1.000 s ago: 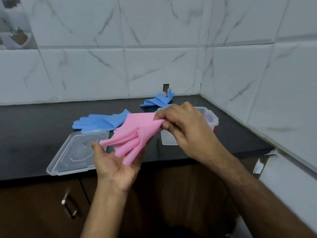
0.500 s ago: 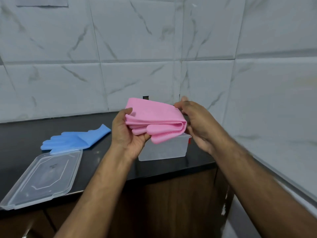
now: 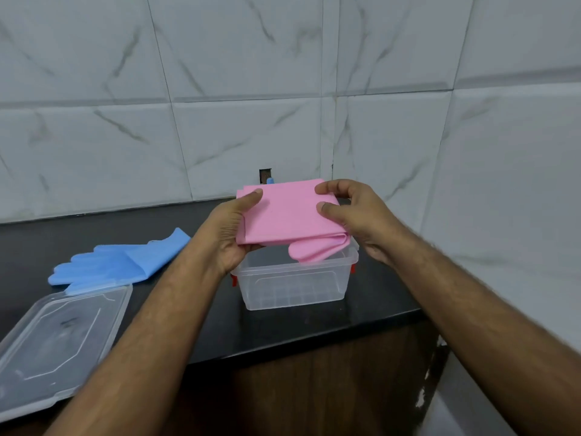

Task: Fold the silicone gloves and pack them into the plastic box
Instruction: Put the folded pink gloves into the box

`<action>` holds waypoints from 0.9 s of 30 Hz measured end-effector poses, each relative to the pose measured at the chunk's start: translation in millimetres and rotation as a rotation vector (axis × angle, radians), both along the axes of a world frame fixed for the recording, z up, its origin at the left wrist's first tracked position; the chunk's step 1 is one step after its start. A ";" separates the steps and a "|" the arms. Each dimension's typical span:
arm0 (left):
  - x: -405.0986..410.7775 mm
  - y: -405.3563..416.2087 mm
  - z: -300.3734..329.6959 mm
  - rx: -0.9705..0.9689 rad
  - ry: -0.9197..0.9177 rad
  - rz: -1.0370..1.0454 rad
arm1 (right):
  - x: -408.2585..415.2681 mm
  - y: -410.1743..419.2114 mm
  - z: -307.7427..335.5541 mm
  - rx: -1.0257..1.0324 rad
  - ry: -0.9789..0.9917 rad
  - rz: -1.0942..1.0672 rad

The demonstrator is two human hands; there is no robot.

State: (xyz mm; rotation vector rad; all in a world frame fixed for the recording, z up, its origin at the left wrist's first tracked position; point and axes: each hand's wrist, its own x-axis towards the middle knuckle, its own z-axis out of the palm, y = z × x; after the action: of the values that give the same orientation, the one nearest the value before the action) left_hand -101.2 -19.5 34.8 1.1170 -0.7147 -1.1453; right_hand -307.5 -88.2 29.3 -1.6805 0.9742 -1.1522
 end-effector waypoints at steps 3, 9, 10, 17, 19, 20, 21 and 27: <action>-3.5 -8.6 -7.1 0.025 -0.079 0.049 | -0.6 -4.1 -13.5 -0.112 0.119 -0.042; -5.9 -5.6 -14.7 0.094 -0.353 0.117 | 1.5 -0.6 -25.3 -0.215 0.247 -0.154; -3.7 -4.3 -15.1 0.108 -0.421 0.125 | 2.5 0.7 -24.6 -0.247 0.298 -0.166; 5.9 11.7 -10.5 0.247 -0.986 0.107 | 15.8 6.8 -3.5 -0.265 0.795 -0.102; 3.1 15.4 -10.2 0.253 -1.020 0.080 | 17.8 5.8 5.4 -0.225 0.891 -0.060; 2.1 16.9 -10.6 0.251 -1.032 0.065 | 18.6 5.1 8.4 -0.208 0.926 -0.037; 1.0 18.5 -10.1 0.251 -1.043 0.051 | 19.1 4.6 10.0 -0.199 0.948 -0.019; -0.6 24.1 -5.4 0.268 -1.049 0.002 | 21.2 0.5 1.7 -0.264 0.868 -0.075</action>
State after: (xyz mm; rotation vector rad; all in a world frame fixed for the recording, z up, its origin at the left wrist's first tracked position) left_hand -101.8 4.6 29.3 1.9674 -1.3693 -0.5885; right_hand -286.3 -87.7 31.0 -2.4513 1.4480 -0.5781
